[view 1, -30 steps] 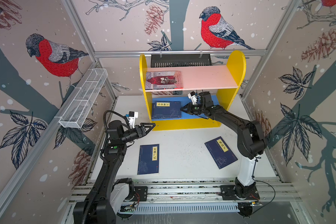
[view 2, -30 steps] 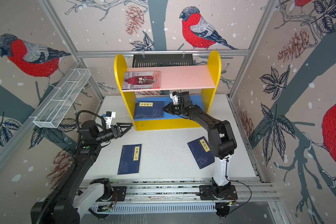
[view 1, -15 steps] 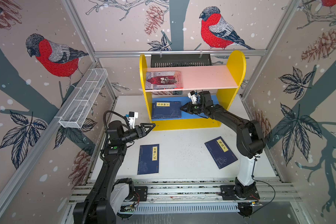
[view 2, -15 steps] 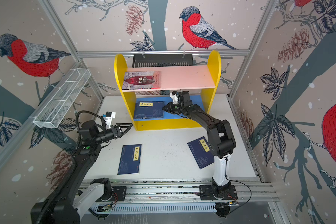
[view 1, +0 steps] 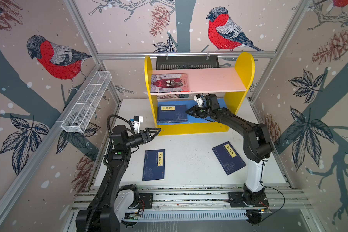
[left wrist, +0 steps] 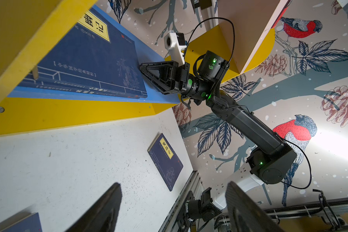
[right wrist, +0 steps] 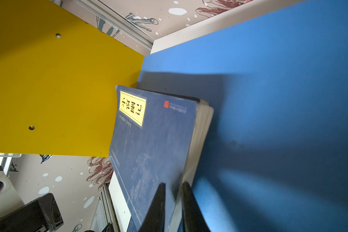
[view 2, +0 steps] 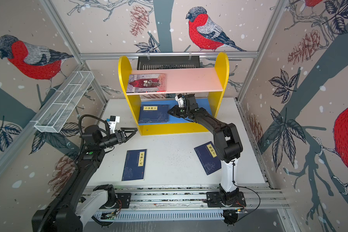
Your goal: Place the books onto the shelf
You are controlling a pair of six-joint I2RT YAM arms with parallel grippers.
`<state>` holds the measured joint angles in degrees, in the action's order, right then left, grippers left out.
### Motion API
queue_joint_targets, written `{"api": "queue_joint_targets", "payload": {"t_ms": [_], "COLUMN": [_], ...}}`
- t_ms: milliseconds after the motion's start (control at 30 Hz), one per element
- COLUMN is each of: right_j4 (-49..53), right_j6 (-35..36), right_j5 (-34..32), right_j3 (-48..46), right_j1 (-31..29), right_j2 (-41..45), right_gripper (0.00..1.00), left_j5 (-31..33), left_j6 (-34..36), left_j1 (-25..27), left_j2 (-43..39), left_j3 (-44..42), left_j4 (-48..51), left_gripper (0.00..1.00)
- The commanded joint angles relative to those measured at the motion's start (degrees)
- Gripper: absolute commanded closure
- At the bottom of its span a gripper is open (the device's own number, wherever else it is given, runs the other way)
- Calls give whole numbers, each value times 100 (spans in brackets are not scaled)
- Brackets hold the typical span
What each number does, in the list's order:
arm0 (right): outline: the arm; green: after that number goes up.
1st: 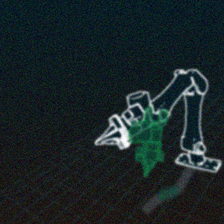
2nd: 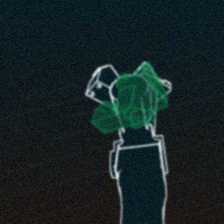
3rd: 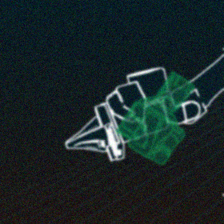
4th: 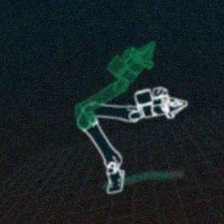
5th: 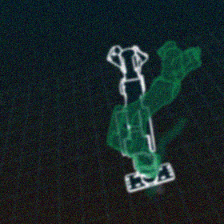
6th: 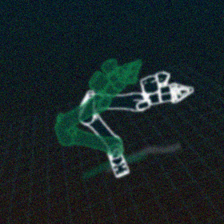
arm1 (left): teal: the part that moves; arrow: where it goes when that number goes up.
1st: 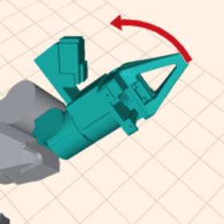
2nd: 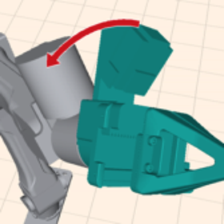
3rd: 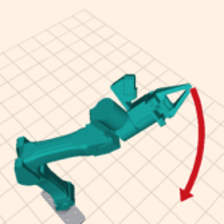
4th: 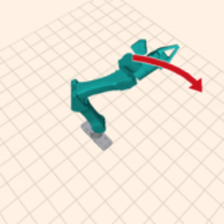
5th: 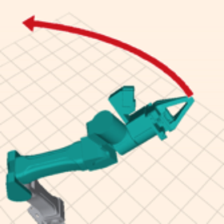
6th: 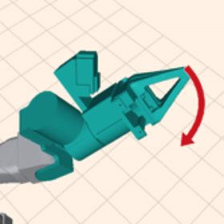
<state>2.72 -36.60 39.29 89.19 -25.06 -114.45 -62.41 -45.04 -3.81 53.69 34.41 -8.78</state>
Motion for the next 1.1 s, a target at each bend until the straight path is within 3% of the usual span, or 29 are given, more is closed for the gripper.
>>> {"api": "queue_joint_targets", "payload": {"t_ms": [0, 1067], "right_j4": [-123, -132], "right_j6": [-62, -101], "right_j5": [86, 82], "right_j3": [55, 186], "right_j1": [-25, -75], "right_j2": [-24, -119], "right_gripper": [82, 82], "left_j5": [-69, -69], "left_j6": [-6, 4], "left_j1": [1, 21], "left_j2": [-17, -7], "left_j3": [-22, -30], "left_j4": [-298, -318], "left_gripper": [18, 18]}}
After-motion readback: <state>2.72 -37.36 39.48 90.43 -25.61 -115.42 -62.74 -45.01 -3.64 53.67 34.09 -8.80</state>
